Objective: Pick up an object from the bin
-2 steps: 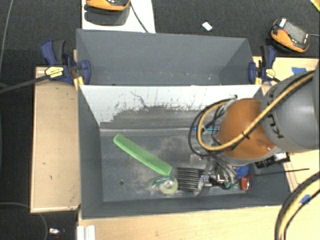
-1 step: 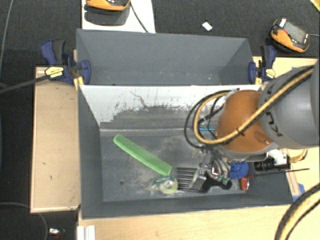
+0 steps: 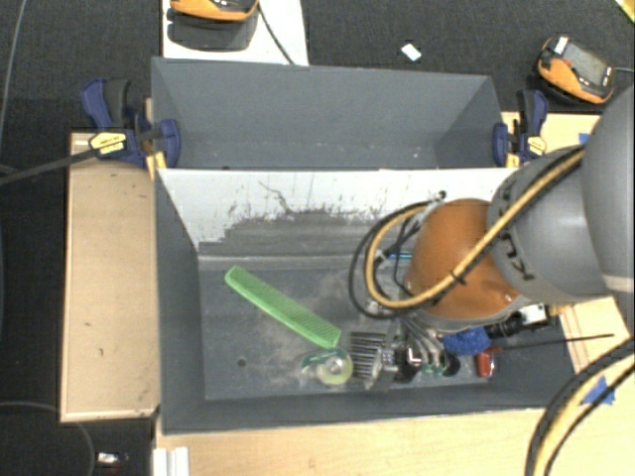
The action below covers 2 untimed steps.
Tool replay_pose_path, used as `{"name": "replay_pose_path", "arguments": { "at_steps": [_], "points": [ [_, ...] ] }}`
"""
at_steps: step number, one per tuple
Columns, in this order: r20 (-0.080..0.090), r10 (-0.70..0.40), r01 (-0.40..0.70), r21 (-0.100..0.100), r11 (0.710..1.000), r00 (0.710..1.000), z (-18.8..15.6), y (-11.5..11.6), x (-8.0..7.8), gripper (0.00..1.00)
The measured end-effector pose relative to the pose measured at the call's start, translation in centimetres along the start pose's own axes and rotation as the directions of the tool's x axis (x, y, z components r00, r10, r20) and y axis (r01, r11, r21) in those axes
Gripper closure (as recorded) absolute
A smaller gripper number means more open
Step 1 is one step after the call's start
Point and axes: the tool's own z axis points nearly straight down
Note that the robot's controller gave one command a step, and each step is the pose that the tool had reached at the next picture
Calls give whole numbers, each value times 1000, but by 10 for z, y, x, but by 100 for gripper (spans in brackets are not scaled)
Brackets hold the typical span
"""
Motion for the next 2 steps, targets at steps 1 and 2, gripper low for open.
{"name": "replay_pose_path", "arguments": {
  "at_steps": [1,2],
  "points": [
    [7,177,-177,-3,984,984,7,-22,1,100],
    [7,177,-177,-3,984,984,7,-22,1,100]
  ]
}}
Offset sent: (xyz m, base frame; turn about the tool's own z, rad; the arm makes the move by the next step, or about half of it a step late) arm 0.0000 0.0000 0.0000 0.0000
